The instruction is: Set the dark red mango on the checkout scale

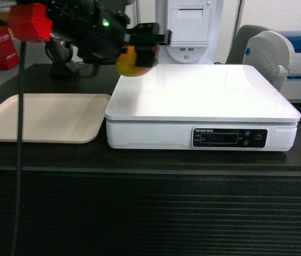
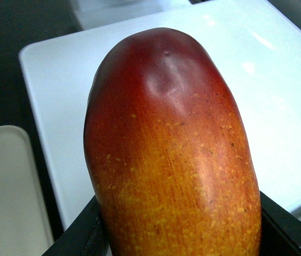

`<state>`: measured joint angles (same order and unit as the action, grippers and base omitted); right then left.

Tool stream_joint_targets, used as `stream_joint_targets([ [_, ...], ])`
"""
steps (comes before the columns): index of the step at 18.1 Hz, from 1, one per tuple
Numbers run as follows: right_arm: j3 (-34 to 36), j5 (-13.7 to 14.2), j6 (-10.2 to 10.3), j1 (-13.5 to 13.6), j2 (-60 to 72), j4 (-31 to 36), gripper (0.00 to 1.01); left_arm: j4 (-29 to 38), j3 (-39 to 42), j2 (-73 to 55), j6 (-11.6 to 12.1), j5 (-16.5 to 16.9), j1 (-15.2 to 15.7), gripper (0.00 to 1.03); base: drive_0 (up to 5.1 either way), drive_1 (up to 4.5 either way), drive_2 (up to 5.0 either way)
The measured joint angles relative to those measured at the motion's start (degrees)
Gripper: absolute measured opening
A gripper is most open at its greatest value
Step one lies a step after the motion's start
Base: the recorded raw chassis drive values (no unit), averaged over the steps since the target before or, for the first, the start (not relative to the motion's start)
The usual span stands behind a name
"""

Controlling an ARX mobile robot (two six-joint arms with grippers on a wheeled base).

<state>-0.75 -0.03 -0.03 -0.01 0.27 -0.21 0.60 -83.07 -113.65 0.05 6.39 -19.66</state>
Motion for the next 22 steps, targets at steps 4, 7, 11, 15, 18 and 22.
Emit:
stream_joint_targets([
  [4,0.0,0.0,0.0,0.0,0.0,0.0,0.98,-2.3,-6.7,-5.3,-0.3,-2.6,-7.7,0.58,0.0,0.00,0.0],
  [7,0.0,0.0,0.0,0.0,0.0,0.0,0.98,-6.7,-15.7,-12.8,-3.3,-4.2,-9.9,0.58,0.0,0.00,0.0],
  [11,0.0,0.0,0.0,0.0,0.0,0.0,0.98,-13.5,-30.1,-22.0,-9.0,-6.5,-11.5,0.58,0.0,0.00,0.0],
  [15,0.0,0.0,0.0,0.0,0.0,0.0,0.98,-17.8,-36.6,-26.0,-11.8,-8.2,-11.9,0.58,0.0,0.00,0.0],
  [18,0.0,0.0,0.0,0.0,0.0,0.0,0.98,-20.3,-39.4,-27.8,-13.3,-9.0,-11.9,0.58,0.0,0.00,0.0],
  [22,0.0,0.0,0.0,0.0,0.0,0.0,0.98,-20.4,-39.4,-27.8,-13.6,-9.2,-11.9,0.68,0.0,0.00,0.0],
])
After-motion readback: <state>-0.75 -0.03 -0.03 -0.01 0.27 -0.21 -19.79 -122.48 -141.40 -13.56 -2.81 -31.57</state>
